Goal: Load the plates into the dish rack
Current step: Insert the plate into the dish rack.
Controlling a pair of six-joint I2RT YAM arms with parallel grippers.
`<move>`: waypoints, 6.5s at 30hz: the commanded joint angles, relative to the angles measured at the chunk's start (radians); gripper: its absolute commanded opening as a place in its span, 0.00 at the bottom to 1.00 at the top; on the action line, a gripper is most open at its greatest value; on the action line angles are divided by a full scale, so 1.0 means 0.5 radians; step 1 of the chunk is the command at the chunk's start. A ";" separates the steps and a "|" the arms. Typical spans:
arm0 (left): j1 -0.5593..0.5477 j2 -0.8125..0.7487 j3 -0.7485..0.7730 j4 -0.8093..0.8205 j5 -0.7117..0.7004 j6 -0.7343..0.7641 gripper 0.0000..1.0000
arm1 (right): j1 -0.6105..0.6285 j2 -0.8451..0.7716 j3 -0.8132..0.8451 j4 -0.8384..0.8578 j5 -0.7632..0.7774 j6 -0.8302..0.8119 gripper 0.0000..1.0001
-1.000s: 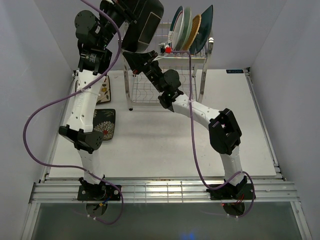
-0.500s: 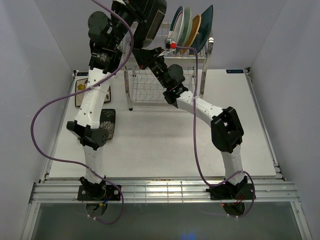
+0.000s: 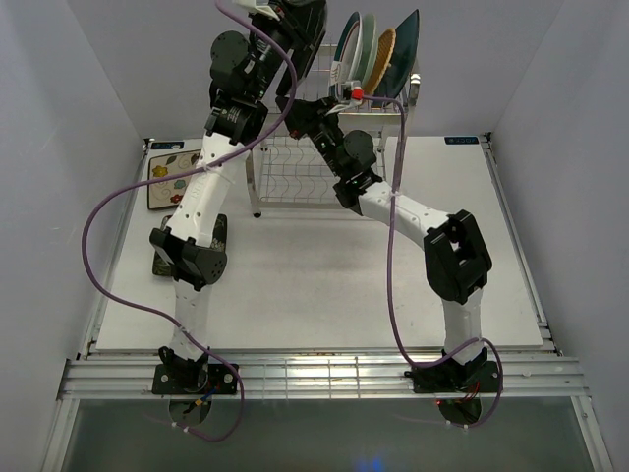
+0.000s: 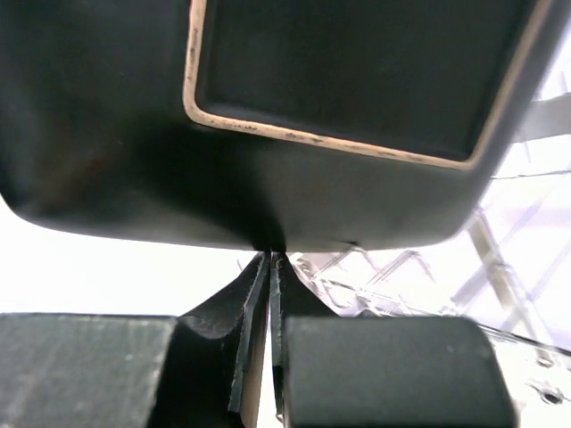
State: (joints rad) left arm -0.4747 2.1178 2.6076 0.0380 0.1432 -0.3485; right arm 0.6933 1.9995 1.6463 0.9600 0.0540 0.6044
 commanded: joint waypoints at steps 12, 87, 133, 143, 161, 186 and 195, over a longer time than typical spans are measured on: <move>-0.081 -0.091 0.016 0.234 -0.406 0.154 0.00 | -0.083 -0.293 -0.240 0.178 0.159 -0.123 0.08; 0.446 -0.216 -0.760 0.369 -0.001 -0.125 0.08 | -0.083 -1.824 -2.019 0.062 0.285 -0.430 0.08; 0.183 -0.760 -1.451 0.320 0.054 0.964 0.70 | -0.086 -1.781 -2.071 0.062 0.322 -0.365 0.08; 0.084 -0.511 -1.061 -0.008 -0.182 1.154 0.71 | -0.086 -1.747 -2.068 0.059 0.309 -0.353 0.08; -0.008 -0.575 -1.181 -0.064 -0.455 1.473 0.44 | -0.089 -1.775 -2.099 0.047 0.322 -0.350 0.08; -0.048 -0.535 -0.908 -0.092 -0.477 1.176 0.00 | -0.123 -1.864 -2.191 0.037 0.352 -0.344 0.09; -0.048 -0.551 -0.902 0.258 -0.495 0.930 0.00 | -0.129 -1.931 -2.234 0.025 0.355 -0.347 0.09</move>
State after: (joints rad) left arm -0.4843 1.8919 2.1033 -0.0460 -0.1055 0.1802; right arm 0.6342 1.0592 0.5385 0.9367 0.2081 0.4370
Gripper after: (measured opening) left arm 0.248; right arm 0.089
